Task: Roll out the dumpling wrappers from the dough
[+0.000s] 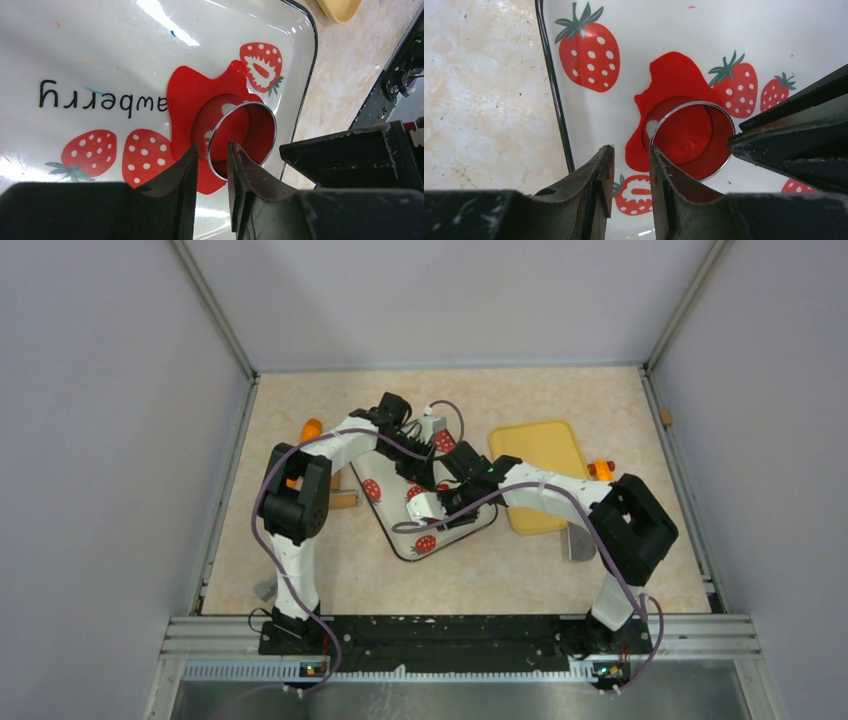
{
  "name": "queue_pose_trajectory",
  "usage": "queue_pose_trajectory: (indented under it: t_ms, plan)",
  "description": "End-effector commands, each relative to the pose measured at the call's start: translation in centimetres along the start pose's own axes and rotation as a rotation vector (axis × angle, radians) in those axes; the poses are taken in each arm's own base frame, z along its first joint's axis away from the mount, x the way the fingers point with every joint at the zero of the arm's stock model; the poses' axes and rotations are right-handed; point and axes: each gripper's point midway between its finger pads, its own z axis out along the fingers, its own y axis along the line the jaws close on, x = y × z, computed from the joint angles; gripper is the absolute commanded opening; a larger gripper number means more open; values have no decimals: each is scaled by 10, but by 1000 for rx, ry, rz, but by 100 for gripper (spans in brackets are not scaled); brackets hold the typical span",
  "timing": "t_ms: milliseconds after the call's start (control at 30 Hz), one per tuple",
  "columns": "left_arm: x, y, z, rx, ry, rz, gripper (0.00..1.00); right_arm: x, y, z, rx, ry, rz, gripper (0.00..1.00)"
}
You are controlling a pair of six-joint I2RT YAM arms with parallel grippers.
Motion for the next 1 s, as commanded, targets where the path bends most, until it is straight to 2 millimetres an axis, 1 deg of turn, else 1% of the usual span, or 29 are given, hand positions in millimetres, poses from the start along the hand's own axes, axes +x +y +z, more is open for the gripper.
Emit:
queue_pose_trajectory:
  t_ms: [0,100,267,433,567,800,967]
  plan:
    - [-1,2,7,25,-11,6,31,-15,-22,-1,44,-12,-53,33]
    - [-3,3,10,26,-11,-7,30,-9,-21,4,36,7,-55,33]
    - [-2,6,13,26,-3,-18,28,-10,-25,6,50,0,-47,32]
    - [1,9,17,23,8,-36,26,-4,-24,13,38,14,-33,32]
    - [-1,10,17,17,4,-38,21,-2,-22,19,28,14,-21,27]
    - [-1,12,17,2,4,-47,10,5,-20,27,1,42,-4,11]
    - [1,14,17,-6,6,-45,3,10,-15,31,-12,52,7,10]
